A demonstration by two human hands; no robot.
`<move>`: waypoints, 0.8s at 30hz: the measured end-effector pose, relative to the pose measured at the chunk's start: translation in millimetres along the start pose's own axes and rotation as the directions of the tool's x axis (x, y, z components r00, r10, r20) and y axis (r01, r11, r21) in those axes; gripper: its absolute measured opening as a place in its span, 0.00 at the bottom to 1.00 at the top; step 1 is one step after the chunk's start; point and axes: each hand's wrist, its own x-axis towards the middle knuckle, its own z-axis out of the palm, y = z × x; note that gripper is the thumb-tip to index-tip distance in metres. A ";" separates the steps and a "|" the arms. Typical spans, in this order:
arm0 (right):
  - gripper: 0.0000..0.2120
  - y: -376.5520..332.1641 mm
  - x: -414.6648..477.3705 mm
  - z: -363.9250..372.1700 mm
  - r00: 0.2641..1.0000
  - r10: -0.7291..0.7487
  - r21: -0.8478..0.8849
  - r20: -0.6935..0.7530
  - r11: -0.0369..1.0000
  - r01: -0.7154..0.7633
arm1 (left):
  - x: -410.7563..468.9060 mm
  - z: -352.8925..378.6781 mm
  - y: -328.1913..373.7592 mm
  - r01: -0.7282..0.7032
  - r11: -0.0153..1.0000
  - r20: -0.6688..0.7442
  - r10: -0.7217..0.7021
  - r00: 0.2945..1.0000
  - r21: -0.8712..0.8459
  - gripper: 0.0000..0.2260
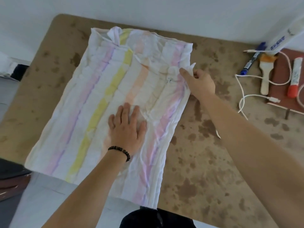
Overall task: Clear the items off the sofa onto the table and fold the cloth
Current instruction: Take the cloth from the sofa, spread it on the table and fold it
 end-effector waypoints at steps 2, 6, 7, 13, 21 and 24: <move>0.14 -1.8 5.1 -2.0 1.000 0.018 0.085 0.019 0.996 -0.020 | 19.6 -14.7 -4.9 -0.028 0.997 -0.117 0.021 0.993 -0.067 0.21; 0.08 -11.1 9.5 -7.3 0.998 -0.016 0.427 -0.059 0.903 0.040 | 100.4 -50.7 -26.7 0.002 0.959 -0.235 -0.071 0.969 -0.283 0.13; 0.07 -14.6 9.1 -7.7 0.995 -0.032 0.472 -0.092 0.879 0.072 | 126.0 -56.8 -34.1 -0.015 0.971 -0.271 -0.052 0.961 -0.239 0.12; 0.05 -22.7 3.8 2.7 0.990 -0.029 0.502 -0.135 0.860 0.094 | 248.5 -84.0 -72.7 -0.111 0.992 -0.164 0.100 0.981 -0.061 0.20; 0.12 -39.7 7.0 27.2 0.944 0.106 0.452 -0.312 0.890 0.049 | 288.0 -88.0 -122.1 -0.172 0.954 -0.044 0.188 0.981 0.247 0.17; 0.12 -53.6 11.4 35.4 0.941 0.131 0.481 -0.311 0.876 0.037 | 297.9 -88.9 -140.7 -0.225 0.944 -0.036 0.241 0.970 0.240 0.17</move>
